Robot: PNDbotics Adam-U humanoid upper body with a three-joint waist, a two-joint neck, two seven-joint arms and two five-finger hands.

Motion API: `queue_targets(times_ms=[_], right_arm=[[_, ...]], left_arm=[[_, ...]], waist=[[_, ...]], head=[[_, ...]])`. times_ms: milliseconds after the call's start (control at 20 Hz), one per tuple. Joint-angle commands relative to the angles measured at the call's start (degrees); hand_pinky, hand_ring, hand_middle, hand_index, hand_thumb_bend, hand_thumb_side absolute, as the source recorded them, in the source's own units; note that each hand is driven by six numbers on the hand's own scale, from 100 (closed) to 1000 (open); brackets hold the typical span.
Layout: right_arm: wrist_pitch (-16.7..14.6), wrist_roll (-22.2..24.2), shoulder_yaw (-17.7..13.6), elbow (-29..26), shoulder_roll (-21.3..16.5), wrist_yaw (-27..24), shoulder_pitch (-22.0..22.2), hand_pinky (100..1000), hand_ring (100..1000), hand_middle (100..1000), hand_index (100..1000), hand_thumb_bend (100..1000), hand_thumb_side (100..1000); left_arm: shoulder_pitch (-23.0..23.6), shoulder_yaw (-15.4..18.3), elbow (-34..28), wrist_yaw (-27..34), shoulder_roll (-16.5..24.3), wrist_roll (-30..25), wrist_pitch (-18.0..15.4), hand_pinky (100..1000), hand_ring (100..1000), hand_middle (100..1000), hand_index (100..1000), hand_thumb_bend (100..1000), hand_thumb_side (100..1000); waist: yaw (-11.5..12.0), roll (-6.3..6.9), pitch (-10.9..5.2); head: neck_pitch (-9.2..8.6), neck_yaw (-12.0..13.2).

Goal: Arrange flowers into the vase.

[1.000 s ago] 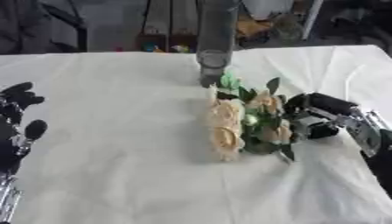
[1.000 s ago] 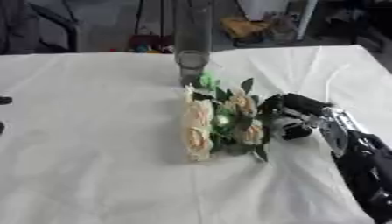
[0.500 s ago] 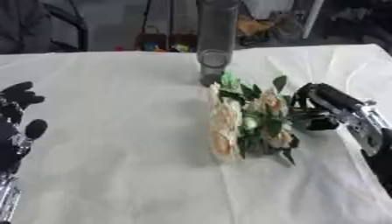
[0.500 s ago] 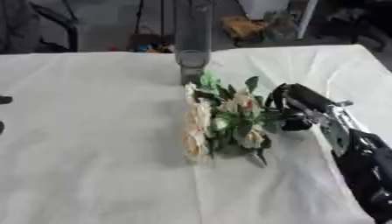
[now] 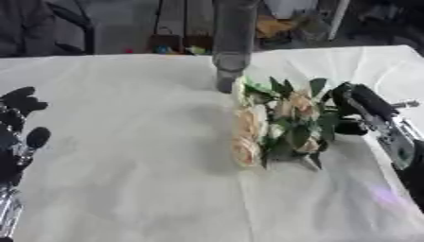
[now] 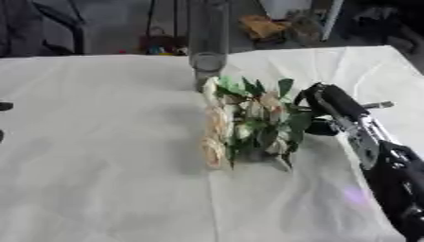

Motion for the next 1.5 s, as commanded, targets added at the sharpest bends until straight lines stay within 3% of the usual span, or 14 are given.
queue_targets(times_ms=[50, 450, 700, 1100, 1500], right_arm=[[0.0, -1.5, -0.7, -0.3, -1.5, 0.1, -0.8, 100, 182, 100, 312, 100, 263], [0.5, -3.0, -1.3, -0.4, -1.8, -1.5, -1.1, 100, 135, 100, 202, 100, 363], [1.1, -2.4, -1.7, -2.0, -2.5, -4.2, -1.5, 100, 125, 100, 192, 100, 405], [3.6, 3.3, -2.5, -6.4, -4.7, -14.0, -3.0, 100, 124, 100, 198, 100, 467], [5.6, 8.8, -2.2, -9.6, -5.8, -21.7, -4.6, 100, 119, 100, 198, 100, 452]], left_arm=[[-0.5, 0.2, -0.8, 0.1, 0.6, 0.2, -0.1, 917, 680, 759, 646, 1000, 502], [-0.5, 0.3, -0.8, 0.1, 0.6, 0.2, 0.0, 916, 680, 759, 646, 1000, 503], [-0.5, 0.3, -0.8, 0.1, 0.6, 0.3, 0.0, 916, 680, 759, 646, 1000, 503], [-0.2, 0.3, -0.8, 0.0, 0.7, 0.3, 0.0, 915, 679, 759, 646, 1000, 504], [-0.1, 0.3, -0.7, -0.1, 0.8, 0.3, 0.0, 914, 679, 759, 646, 1000, 504]], waist=[[-0.1, 0.11, -0.88], [-0.2, 0.22, -1.0], [-0.4, 0.25, -1.07], [-0.6, -0.04, -1.34], [-0.7, -0.42, -1.61]], head=[[0.14, -0.1], [0.18, -0.3], [0.13, -0.7], [0.01, -0.7], [-0.12, -0.3]])
